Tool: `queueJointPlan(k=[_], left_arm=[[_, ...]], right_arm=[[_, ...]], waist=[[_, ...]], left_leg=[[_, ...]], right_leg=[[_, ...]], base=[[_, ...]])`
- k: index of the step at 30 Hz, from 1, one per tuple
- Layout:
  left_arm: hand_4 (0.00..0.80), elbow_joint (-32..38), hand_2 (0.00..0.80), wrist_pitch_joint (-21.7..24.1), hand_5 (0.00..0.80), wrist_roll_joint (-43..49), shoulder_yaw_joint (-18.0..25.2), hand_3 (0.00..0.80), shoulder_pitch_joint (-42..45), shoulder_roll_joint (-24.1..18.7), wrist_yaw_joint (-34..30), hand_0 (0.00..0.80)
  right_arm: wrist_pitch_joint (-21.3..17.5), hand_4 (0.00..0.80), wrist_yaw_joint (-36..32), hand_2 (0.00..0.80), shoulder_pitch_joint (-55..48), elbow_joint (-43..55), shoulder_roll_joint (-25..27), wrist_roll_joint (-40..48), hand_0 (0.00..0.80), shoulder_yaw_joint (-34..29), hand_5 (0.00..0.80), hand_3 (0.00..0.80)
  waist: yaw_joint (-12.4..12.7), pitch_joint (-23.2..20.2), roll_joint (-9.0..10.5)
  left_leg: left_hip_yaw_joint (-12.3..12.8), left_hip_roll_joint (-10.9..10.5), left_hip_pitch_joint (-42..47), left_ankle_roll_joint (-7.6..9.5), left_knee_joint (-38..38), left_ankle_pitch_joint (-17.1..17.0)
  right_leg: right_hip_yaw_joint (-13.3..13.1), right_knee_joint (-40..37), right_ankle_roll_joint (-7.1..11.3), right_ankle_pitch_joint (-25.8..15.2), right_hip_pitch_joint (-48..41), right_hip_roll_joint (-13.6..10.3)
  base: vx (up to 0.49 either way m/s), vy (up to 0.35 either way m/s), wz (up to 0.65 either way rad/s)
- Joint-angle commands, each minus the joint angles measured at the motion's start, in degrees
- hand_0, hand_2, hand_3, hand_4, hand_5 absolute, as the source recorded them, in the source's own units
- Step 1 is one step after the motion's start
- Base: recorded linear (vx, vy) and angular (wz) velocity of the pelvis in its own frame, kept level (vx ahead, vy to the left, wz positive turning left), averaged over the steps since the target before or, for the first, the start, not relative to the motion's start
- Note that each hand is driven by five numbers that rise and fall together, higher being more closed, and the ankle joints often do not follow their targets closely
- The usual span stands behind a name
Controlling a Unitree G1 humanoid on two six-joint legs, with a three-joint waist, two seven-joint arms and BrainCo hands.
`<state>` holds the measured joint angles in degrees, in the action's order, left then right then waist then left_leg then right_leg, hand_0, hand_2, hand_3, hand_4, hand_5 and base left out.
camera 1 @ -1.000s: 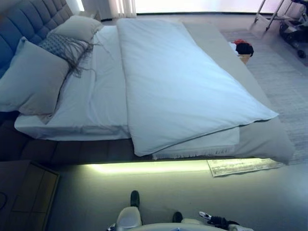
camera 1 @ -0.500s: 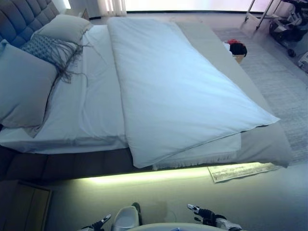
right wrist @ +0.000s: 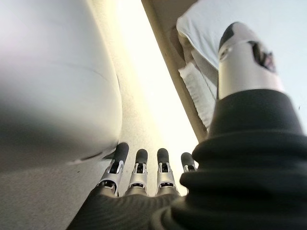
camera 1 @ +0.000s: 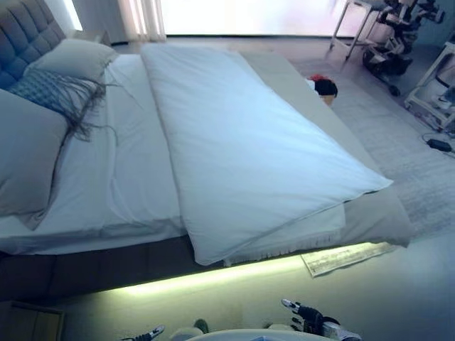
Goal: Make the bed neatly
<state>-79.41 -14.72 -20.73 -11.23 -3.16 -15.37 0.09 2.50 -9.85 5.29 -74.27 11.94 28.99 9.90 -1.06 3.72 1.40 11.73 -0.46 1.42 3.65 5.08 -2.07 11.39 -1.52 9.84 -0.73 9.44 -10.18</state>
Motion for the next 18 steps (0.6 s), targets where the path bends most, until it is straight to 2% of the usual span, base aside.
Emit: queueJointPlan(k=[1,3,5,8,10,13,15,16,17,18], left_arm=[[0.000,-0.13,0.000,0.26,0.000,-0.81,0.26,0.000,-2.62,0.24,0.55,0.000],[0.000,-0.39,0.000,1.05,0.000,-1.10,0.38,0.000,-1.17,0.90,0.97,0.000],[0.000,-0.22,0.000,0.47,0.000,-0.49,0.88,0.000,0.92,1.67,0.74,0.000],[0.000,-0.64,0.000,0.09,0.000,1.87,1.12,0.000,1.97,2.33,-0.06,0.000],[0.000,-0.78,0.000,-0.30,0.000,2.05,0.91,0.000,1.86,2.59,-0.11,0.000],[0.000,-1.63,0.000,1.77,0.000,3.00,1.13,0.000,2.62,2.58,-0.12,0.000],[0.000,-2.06,0.000,3.37,0.000,3.24,1.45,0.000,3.57,2.29,-0.31,0.000],[0.000,-2.09,0.000,4.55,0.000,3.80,1.60,0.000,4.07,2.28,-0.80,0.000],[0.000,-2.08,0.000,5.70,0.000,4.34,1.81,0.000,4.51,2.37,-1.10,0.000],[0.000,-2.02,0.000,6.35,0.000,4.80,1.95,0.000,4.86,2.45,-1.36,0.000]], right_arm=[[1.56,0.000,-0.09,0.000,1.94,-2.49,1.14,2.09,0.000,0.02,0.000,0.000],[1.65,0.000,0.59,0.000,1.00,-2.56,0.81,1.70,0.000,0.15,0.000,0.000],[0.49,0.000,0.48,0.000,-0.62,-2.22,0.69,3.29,0.000,0.11,0.000,0.000],[-0.78,0.000,0.44,0.000,-1.14,-1.53,0.89,3.12,0.000,-0.35,0.000,0.000],[-1.24,0.000,-0.08,0.000,-0.63,-1.23,1.48,2.82,0.000,-0.43,0.000,0.000],[-2.53,0.000,-1.83,0.000,0.04,-0.62,2.00,3.86,0.000,-0.04,0.000,0.000],[-3.12,0.000,-2.40,0.000,0.15,0.56,2.30,4.62,0.000,0.29,0.000,0.000],[-3.22,0.000,-2.47,0.000,0.25,1.65,2.75,5.53,0.000,0.49,0.000,0.000],[-3.36,0.000,-2.55,0.000,0.43,2.34,3.08,6.38,0.000,0.47,0.000,0.000],[-3.55,0.000,-2.48,0.000,0.70,2.74,3.25,7.26,0.000,0.51,0.000,0.000]], waist=[[-0.92,4.73,-0.86],[-0.87,4.17,-0.68],[-1.05,2.89,-0.92],[-1.10,1.67,-1.33],[-1.17,1.02,-1.69],[-1.14,0.60,-1.76],[-0.73,0.77,-1.79],[0.26,1.71,-1.16],[1.13,2.51,-0.77],[1.65,2.98,-0.50]], left_leg=[[-0.76,-0.07,0.16,-2.83,-6.73,7.86],[-1.69,-0.73,0.80,-2.40,-7.70,8.11],[-2.95,-0.28,2.29,-2.88,-8.12,8.38],[-2.59,0.89,4.59,-3.89,-7.07,8.52],[-2.55,1.50,5.15,-4.59,-7.17,8.69],[-2.41,2.21,5.74,-5.63,-9.79,9.45],[-2.82,3.09,4.08,-7.07,-14.55,6.15],[-3.85,3.76,-0.95,-8.26,-23.53,2.50],[-4.79,4.22,-4.88,-8.84,-27.55,0.86],[-5.26,4.52,-6.75,-8.98,-27.76,0.43]], right_leg=[[1.22,1.97,-2.01,-8.65,3.86,1.42],[1.21,2.43,-2.38,-7.70,1.78,1.62],[0.59,3.29,-3.03,-6.29,-0.62,2.06],[2.18,2.99,-3.74,-4.85,-3.07,2.14],[2.42,3.35,-4.31,-3.70,-3.98,2.33],[3.03,4.81,-5.47,-1.98,-4.07,2.45],[3.61,4.72,-6.86,-0.82,-5.20,3.26],[3.85,3.81,-7.94,-0.23,-7.21,3.42],[3.81,3.22,-8.31,0.11,-8.50,3.34],[3.69,3.03,-8.23,0.31,-9.09,3.05]], base=[[0.281,-0.148,0.22],[0.292,-0.143,0.44],[0.308,-0.127,0.63],[0.261,-0.070,0.48],[0.211,-0.037,-0.02],[0.181,-0.044,-0.08],[0.125,-0.074,0.04],[0.089,-0.086,0.10],[0.089,-0.052,0.13],[0.122,0.057,0.04]])
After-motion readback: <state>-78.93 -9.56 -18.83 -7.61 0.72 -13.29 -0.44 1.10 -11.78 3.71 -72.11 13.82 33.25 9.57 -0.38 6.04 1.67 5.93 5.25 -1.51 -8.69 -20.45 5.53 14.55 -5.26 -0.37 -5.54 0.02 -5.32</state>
